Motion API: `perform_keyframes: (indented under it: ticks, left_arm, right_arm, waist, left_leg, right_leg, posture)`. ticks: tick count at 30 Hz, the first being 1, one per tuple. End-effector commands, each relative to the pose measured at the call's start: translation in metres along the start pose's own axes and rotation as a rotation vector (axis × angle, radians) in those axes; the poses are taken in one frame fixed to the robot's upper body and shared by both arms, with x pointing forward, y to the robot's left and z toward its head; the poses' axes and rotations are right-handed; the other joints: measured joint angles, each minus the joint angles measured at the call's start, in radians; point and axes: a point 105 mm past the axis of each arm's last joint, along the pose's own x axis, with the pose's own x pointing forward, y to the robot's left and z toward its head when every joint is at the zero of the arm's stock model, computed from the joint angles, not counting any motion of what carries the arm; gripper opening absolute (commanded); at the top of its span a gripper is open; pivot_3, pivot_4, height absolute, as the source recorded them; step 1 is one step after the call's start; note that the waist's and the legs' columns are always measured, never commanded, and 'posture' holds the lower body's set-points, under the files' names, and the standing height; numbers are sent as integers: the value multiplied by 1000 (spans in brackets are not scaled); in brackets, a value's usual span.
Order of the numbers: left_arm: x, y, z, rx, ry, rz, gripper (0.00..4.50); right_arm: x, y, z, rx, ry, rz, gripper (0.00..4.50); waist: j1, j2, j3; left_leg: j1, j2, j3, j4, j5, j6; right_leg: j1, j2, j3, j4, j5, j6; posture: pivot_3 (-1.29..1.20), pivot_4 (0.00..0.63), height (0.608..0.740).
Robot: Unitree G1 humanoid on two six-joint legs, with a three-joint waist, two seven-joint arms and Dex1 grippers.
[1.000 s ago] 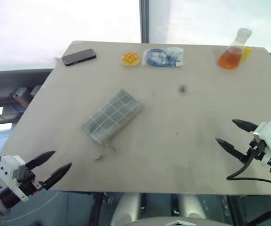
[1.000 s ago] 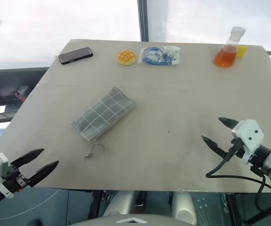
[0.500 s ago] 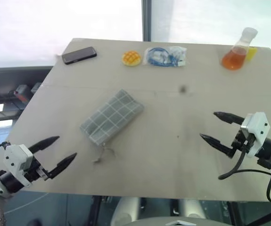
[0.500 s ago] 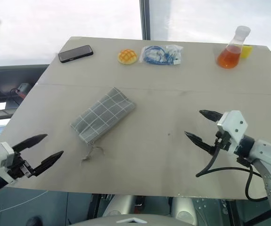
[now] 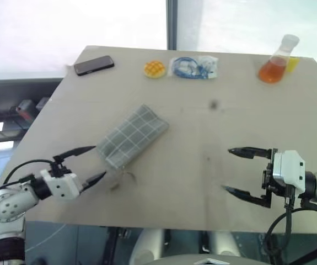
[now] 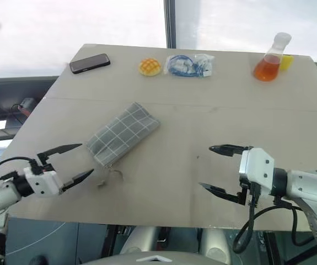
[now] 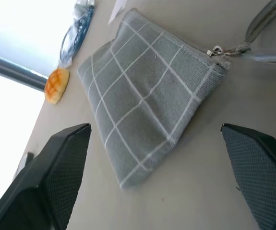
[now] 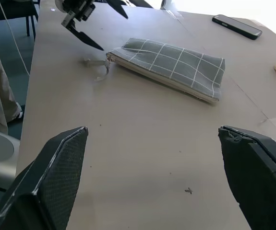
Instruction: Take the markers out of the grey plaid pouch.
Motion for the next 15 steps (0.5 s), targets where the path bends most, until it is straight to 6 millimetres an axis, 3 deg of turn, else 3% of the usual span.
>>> perform_keyframes:
  ticks: [1,3,9,15]
  left_arm:
    - [16,2,-3,72,1,-23,3918]
    - [22,2,-3,80,-6,-23,3162]
    - [32,2,-1,92,-39,-15,65]
    - [58,24,27,-81,-162,139,65]
  right_arm:
    - [5,3,11,-58,-37,27,4500]
    - [6,3,11,-61,-36,21,4500]
    - [5,6,8,-50,-26,1,4500]
    - [11,-9,5,-33,22,-120,4500]
  waist:
    - [2,0,0]
    - [2,0,0]
    - [3,3,-1]
    - [4,5,0]
  left_leg:
    - [0,1,0,1,0,0]
    - [0,2,0,1,0,0]
    - [0,2,0,1,0,0]
    - [1,2,0,3,0,0]
  right_leg:
    - [0,0,-2,0,1,0]
    - [1,0,-4,0,2,1]
    - [1,0,-5,0,5,5]
    - [2,-1,-5,1,6,5]
  posture:
    - [0,150,740]
    - [0,150,740]
    - [0,150,740]
    - [0,150,740]
